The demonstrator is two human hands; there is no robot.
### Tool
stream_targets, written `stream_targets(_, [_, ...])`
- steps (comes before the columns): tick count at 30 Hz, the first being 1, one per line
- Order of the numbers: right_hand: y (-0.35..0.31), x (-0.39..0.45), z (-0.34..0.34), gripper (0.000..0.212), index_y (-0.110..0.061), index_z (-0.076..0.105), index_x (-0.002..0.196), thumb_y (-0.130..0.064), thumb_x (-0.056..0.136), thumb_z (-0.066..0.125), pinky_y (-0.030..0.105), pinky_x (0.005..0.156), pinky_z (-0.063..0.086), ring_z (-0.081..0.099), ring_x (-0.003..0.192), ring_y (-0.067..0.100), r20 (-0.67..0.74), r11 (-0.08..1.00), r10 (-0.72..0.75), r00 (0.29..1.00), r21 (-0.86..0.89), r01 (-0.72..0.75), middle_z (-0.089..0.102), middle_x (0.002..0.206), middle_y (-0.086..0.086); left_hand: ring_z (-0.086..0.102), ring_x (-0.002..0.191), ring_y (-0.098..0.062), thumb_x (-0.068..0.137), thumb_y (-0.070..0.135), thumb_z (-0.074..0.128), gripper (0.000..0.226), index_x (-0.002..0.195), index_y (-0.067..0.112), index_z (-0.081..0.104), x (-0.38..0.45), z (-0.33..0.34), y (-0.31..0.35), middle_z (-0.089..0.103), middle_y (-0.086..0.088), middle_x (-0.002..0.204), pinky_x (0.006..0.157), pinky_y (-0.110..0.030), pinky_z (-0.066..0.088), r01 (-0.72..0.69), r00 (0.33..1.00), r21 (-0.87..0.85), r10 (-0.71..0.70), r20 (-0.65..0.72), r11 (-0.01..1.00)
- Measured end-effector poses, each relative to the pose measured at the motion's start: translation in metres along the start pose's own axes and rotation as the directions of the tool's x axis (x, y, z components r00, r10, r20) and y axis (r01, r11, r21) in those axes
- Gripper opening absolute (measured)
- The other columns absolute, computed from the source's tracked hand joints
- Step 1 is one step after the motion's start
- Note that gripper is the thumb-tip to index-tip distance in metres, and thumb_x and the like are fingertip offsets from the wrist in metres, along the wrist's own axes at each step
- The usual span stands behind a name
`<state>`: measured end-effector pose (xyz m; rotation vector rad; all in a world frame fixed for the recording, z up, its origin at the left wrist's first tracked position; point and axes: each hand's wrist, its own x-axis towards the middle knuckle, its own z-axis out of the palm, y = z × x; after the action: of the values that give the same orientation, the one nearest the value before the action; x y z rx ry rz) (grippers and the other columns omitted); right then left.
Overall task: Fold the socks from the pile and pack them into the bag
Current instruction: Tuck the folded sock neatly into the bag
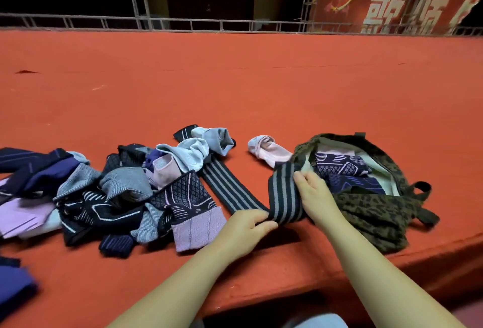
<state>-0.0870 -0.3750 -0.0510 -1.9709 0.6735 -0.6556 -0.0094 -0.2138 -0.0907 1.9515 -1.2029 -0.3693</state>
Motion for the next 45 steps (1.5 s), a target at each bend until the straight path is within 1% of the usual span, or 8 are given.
stream_targets(5, [0.031,0.006,0.027,0.032,-0.018,0.049,0.067,-0.032,0.095,0.053,0.031,0.067,0.037,0.046,0.065,0.008,0.355,0.967,0.092,0.930,-0.256,0.002,0.052,0.068,-0.007,0.046,0.064,-0.009,0.077,0.047,0.061,0.037,0.067,0.014,0.050,-0.025,0.016,-0.014,0.051,0.004,0.065,0.068,-0.037,0.041,0.100,0.994,0.078,-0.103,0.038,0.992])
stream_targets(12, [0.040,0.012,0.056,0.031,-0.015,0.054,0.081,-0.044,0.082,0.066,0.033,0.066,0.036,0.052,0.075,0.018,0.415,0.883,0.133,0.900,-0.463,0.083,0.059,0.077,-0.002,0.044,0.088,-0.001,0.060,0.052,0.071,0.043,0.091,0.034,0.047,-0.044,0.021,-0.024,0.046,0.020,0.094,0.081,-0.018,0.035,0.087,0.962,0.145,-0.044,-0.271,0.986])
stream_targets(18, [0.044,0.002,0.039,0.024,-0.020,0.049,0.077,-0.037,0.087,0.063,0.029,0.067,0.038,0.048,0.068,0.008,0.397,0.977,0.068,0.915,-0.211,0.019,0.054,0.074,-0.007,0.038,0.127,-0.005,0.062,0.073,0.038,0.073,0.118,0.032,0.061,-0.039,0.022,-0.026,0.054,0.019,0.126,0.103,-0.025,0.021,0.035,0.996,0.361,-0.001,-0.094,0.932])
stream_targets(21, [0.049,-0.013,0.011,0.009,-0.025,0.060,0.084,-0.033,0.086,0.065,0.022,0.083,0.043,0.053,0.101,0.004,0.509,0.994,-0.039,0.860,-0.072,0.088,0.054,0.109,-0.008,0.051,0.117,-0.009,0.072,0.066,0.033,0.062,0.102,0.024,0.068,-0.036,0.019,-0.024,0.066,0.011,0.111,0.094,-0.026,0.029,0.069,0.987,0.290,-0.024,-0.158,0.954])
stream_targets(24, [0.055,-0.025,-0.008,0.046,-0.038,0.056,0.111,-0.046,0.069,0.075,0.014,0.106,0.020,0.027,0.132,-0.002,0.661,0.955,-0.053,0.749,-0.185,0.231,0.033,0.140,-0.016,0.056,0.096,-0.008,0.076,0.060,0.035,0.058,0.094,0.016,0.070,-0.036,0.019,-0.025,0.070,0.005,0.098,0.087,-0.028,0.036,0.070,0.974,0.195,-0.025,-0.227,0.978])
stream_targets(29, [0.053,-0.032,-0.004,0.024,-0.038,0.054,0.097,-0.021,0.086,0.068,0.021,0.115,0.013,0.022,0.135,-0.003,0.575,0.934,-0.172,0.800,-0.162,0.318,0.043,0.137,-0.011,0.057,0.087,-0.008,0.077,0.058,0.039,0.051,0.090,0.017,0.066,-0.039,0.022,-0.018,0.065,0.011,0.087,0.082,-0.032,0.045,0.109,0.973,-0.029,-0.112,-0.200,0.994])
stream_targets(37, [0.045,-0.034,0.000,0.005,-0.021,0.058,0.094,-0.023,0.094,0.053,0.036,0.081,0.047,0.059,0.082,0.009,0.383,0.985,-0.145,0.912,-0.030,0.170,0.064,0.087,-0.002,0.058,0.074,0.002,0.085,0.032,0.062,0.022,0.103,0.032,0.050,-0.045,0.023,-0.006,0.064,0.013,0.075,0.079,-0.018,0.043,0.184,0.952,-0.248,-0.235,-0.197,0.951])
stream_targets(45, [0.041,-0.016,0.035,0.011,-0.023,0.053,0.089,-0.032,0.090,0.059,0.032,0.066,0.042,0.052,0.066,0.006,0.315,0.986,-0.023,0.949,-0.152,0.074,0.057,0.071,-0.008,0.056,0.076,0.001,0.082,0.016,0.070,0.068,0.136,0.030,0.030,-0.043,0.023,-0.016,0.057,0.012,0.084,0.078,-0.016,0.045,0.246,0.886,-0.298,-0.339,-0.316,0.922])
